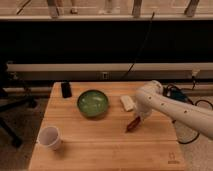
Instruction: Drag the pepper across the table
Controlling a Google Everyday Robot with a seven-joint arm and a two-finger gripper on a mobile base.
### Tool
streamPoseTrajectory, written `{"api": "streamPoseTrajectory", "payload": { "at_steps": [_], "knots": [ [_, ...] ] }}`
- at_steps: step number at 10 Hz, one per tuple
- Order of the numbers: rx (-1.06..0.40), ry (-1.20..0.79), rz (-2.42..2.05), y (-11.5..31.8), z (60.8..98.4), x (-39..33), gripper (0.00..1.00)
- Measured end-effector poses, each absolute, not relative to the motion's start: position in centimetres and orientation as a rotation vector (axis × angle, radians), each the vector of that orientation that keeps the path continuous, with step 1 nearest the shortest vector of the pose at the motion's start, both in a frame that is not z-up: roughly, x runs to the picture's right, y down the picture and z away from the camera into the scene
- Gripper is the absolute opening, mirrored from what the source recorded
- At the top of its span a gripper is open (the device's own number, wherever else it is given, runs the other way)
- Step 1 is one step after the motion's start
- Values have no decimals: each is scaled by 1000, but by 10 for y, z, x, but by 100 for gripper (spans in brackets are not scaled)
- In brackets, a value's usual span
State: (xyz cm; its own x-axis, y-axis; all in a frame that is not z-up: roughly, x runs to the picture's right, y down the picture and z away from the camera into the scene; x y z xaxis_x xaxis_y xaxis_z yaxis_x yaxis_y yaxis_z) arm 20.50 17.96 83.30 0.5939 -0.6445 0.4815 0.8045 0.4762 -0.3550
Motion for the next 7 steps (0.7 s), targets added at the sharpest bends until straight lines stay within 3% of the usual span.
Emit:
{"api": "streamPoseTrajectory", "payload": {
  "at_steps": [7],
  "knots": [
    [-587,-303,-922,178,833,216,0]
  ]
}}
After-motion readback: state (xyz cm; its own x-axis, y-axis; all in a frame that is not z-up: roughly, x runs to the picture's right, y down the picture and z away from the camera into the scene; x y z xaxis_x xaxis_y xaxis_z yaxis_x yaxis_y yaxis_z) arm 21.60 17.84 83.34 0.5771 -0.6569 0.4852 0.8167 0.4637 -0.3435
